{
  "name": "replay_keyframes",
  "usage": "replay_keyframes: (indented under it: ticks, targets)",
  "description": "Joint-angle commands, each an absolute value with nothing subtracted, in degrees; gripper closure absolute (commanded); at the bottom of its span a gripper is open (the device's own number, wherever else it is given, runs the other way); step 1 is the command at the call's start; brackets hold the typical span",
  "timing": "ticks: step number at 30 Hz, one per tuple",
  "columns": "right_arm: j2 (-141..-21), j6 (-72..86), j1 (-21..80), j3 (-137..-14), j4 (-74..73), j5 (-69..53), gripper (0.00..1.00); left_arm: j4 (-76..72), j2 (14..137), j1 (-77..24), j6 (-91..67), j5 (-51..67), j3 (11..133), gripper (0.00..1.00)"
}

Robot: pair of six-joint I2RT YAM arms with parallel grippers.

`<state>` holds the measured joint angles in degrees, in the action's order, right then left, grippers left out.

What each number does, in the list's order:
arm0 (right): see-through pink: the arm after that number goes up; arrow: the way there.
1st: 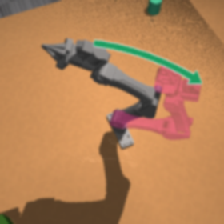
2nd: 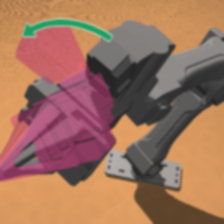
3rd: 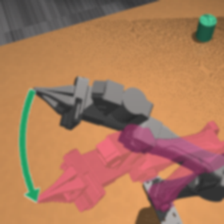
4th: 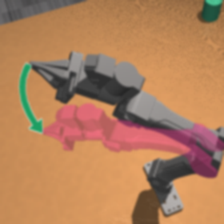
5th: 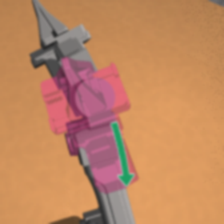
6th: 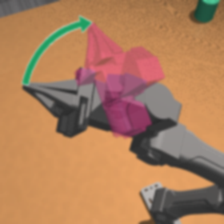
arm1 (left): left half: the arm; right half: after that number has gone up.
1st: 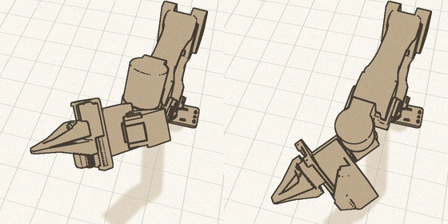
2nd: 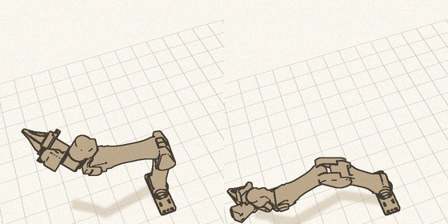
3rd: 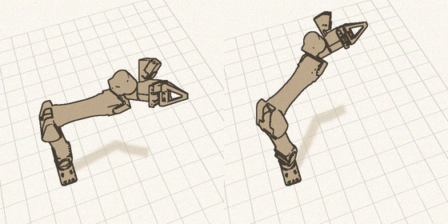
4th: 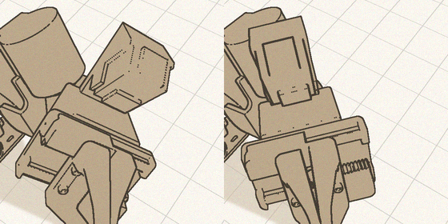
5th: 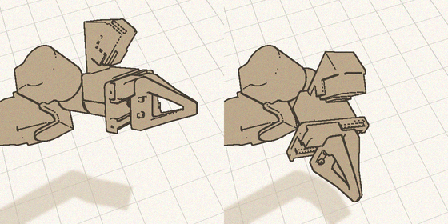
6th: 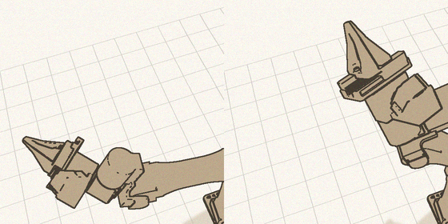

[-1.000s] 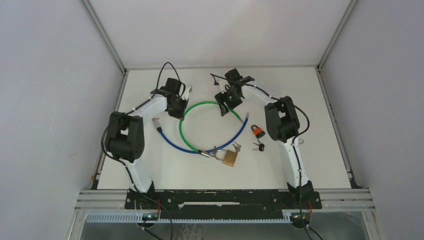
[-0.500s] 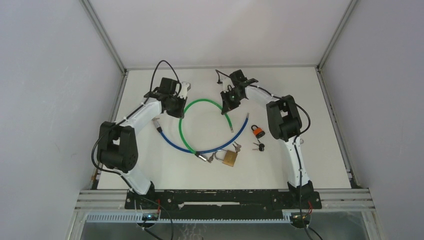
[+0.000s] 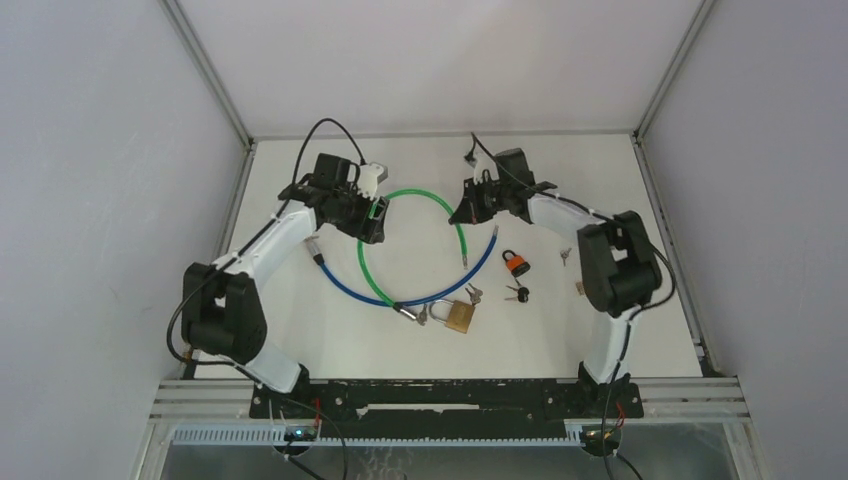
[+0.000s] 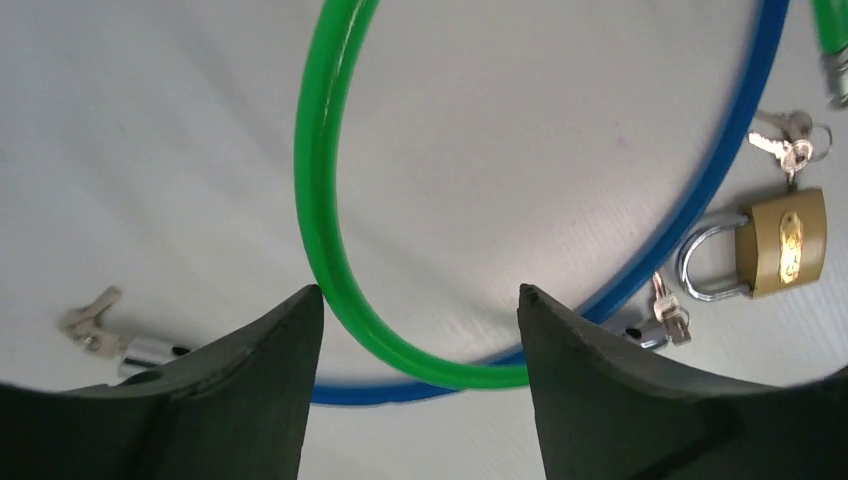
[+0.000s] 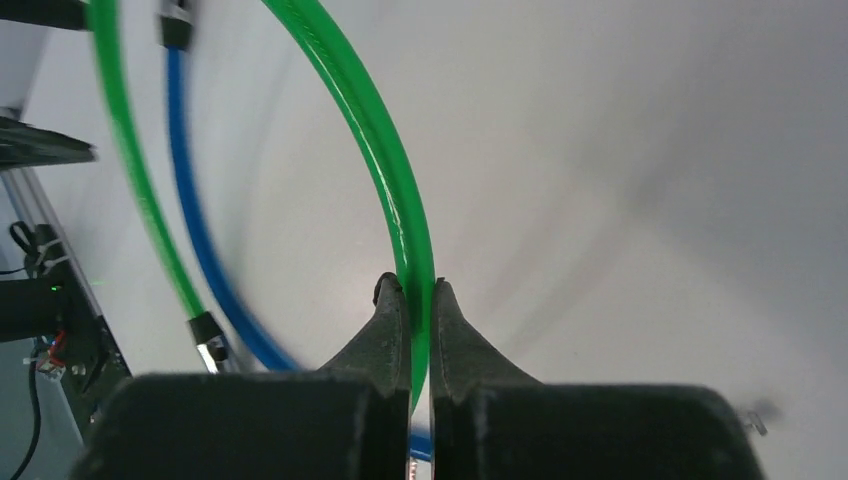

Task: Lock with the key
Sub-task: Pick up the lock from the center of the board.

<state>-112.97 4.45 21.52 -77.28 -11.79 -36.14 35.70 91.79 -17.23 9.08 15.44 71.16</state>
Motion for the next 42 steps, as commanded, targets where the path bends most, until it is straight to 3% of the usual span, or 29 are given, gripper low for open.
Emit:
replay_keyframes:
  ticks: [1, 10, 11, 14, 17, 29, 30, 31, 33, 35, 37, 38, 40, 42]
  targets:
    - [-99.6, 7.3, 22.7, -72.9, 3.5, -38.0, 1.0, 41.5, 83.0, -17.5, 15.6, 17.5, 71.4, 0.25]
    - [-84.6, 6.6, 26.6, -62.9, 4.9, -33.6, 1.0, 54.2, 62.3, -13.7, 18.8, 18.5, 60.2, 0.22]
    - [-83.5, 6.5, 27.6, -61.6, 5.4, -33.0, 1.0, 53.2, 59.5, -12.8, 18.1, 19.6, 57.1, 0.21]
    - [-80.3, 6.1, 30.1, -58.0, 6.9, -31.3, 1.0, 43.7, 47.7, -12.3, 18.8, 23.2, 49.5, 0.01]
    - [-77.2, 4.9, 32.4, -55.0, 8.0, -29.9, 1.0, 28.8, 40.5, -12.4, 18.5, 23.5, 44.6, 0.0]
    - [-70.1, 0.2, 37.1, -51.7, 5.5, -26.8, 1.0, 12.9, 46.9, -11.3, 19.3, 22.8, 38.0, 0.01]
    - [-70.0, 0.2, 37.5, -51.7, 5.3, -26.5, 1.0, 11.9, 47.2, -11.2, 18.6, 23.2, 37.8, 0.05]
    - [-69.9, 0.1, 37.6, -51.7, 4.9, -26.0, 1.0, 11.8, 47.3, -11.3, 18.6, 24.7, 37.9, 0.19]
    - [-69.9, -0.5, 37.6, -51.7, 4.5, -25.9, 1.0, 14.2, 46.8, -11.6, 19.8, 29.8, 38.9, 0.63]
    - [-69.8, -1.8, 37.6, -51.7, 4.1, -26.7, 1.0, 18.2, 45.0, -12.9, 21.0, 34.3, 40.6, 0.97]
    - [-68.9, -2.5, 37.1, -51.8, 3.1, -29.5, 0.95, 22.2, 42.9, -14.5, 21.5, 36.6, 42.6, 1.0]
    - [-68.3, -2.9, 36.7, -51.8, 2.6, -31.7, 0.86, 24.4, 41.6, -15.4, 22.3, 38.0, 43.6, 1.0]
    - [-67.1, -3.7, 35.3, -51.9, 0.9, -36.5, 0.53, 28.9, 39.5, -18.0, 25.7, 38.8, 45.5, 1.0]
    - [-66.3, -4.4, 34.1, -52.6, -2.2, -39.8, 0.37, 31.9, 38.1, -19.7, 28.6, 38.7, 46.9, 1.0]
